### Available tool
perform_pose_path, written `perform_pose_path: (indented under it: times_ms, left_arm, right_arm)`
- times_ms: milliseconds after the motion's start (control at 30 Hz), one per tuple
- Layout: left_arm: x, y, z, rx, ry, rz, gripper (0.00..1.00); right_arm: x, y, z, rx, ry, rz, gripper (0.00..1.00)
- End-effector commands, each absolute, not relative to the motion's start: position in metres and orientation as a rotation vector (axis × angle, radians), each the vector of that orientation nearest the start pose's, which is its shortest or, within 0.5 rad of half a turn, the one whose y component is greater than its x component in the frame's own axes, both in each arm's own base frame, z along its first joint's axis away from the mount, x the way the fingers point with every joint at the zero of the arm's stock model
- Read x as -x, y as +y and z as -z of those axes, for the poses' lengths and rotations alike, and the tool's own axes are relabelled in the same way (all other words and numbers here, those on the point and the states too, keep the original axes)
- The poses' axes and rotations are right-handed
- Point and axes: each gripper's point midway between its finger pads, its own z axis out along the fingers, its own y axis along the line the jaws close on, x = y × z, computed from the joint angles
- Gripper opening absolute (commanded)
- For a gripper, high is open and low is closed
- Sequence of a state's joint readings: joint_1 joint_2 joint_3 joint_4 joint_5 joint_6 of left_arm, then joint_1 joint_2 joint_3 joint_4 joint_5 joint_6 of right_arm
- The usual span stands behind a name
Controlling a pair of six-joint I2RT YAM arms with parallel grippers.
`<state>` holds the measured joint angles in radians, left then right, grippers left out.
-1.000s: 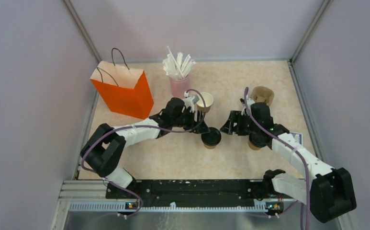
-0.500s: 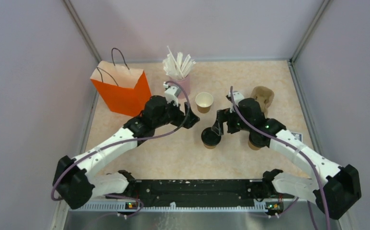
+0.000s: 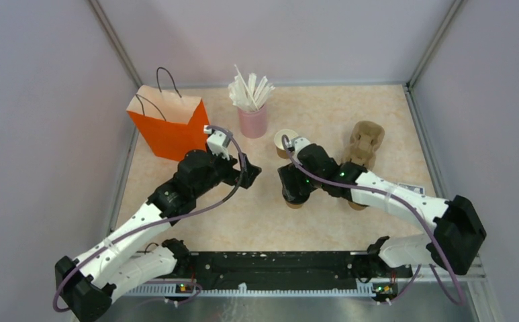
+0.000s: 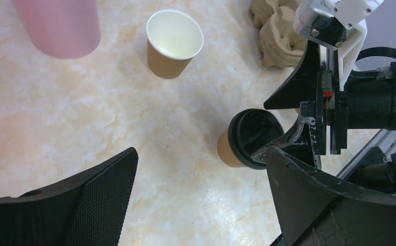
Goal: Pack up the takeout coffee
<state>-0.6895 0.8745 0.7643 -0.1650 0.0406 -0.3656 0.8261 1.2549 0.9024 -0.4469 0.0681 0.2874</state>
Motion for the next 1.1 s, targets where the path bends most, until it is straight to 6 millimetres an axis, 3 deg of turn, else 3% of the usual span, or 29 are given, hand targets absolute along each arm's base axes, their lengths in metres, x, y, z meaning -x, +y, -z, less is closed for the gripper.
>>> perform_pose_path:
  times_ms: [0,100,300,567,800,1067]
  left_arm:
    - [-0.24,-0.211,-0.231,-0.316,1.892,0.688,0.99]
    - [-0.238,-0.204,-0.234,-0.294,1.86,0.678,0.99]
    - [-0.236,-0.193,-0.243,-0.27,1.819,0.653,0.99]
    - [-0.235,-0.19,-0.245,-0.262,1.809,0.644,0.99]
    - [-0.234,-0.188,-0.245,-0.257,1.807,0.641,0.99]
    - [-0.235,-0.188,-0.244,-0.263,1.809,0.631,0.99]
  right_arm:
    - [-0.235,0.255,-0.135,0.647,2.315,-0.353,0.91]
    - [-0.233,0.26,-0.132,0.659,2.315,-0.342,0.89]
    - [-0.244,0.243,-0.125,0.604,2.323,-0.201,0.79]
    - [-0.255,0.226,-0.137,0.55,2.273,-0.097,0.8]
    - [-0.291,0.192,-0.135,0.452,2.21,0.006,0.79]
    - [-0.341,0.174,-0.148,0.298,2.094,-0.089,0.79]
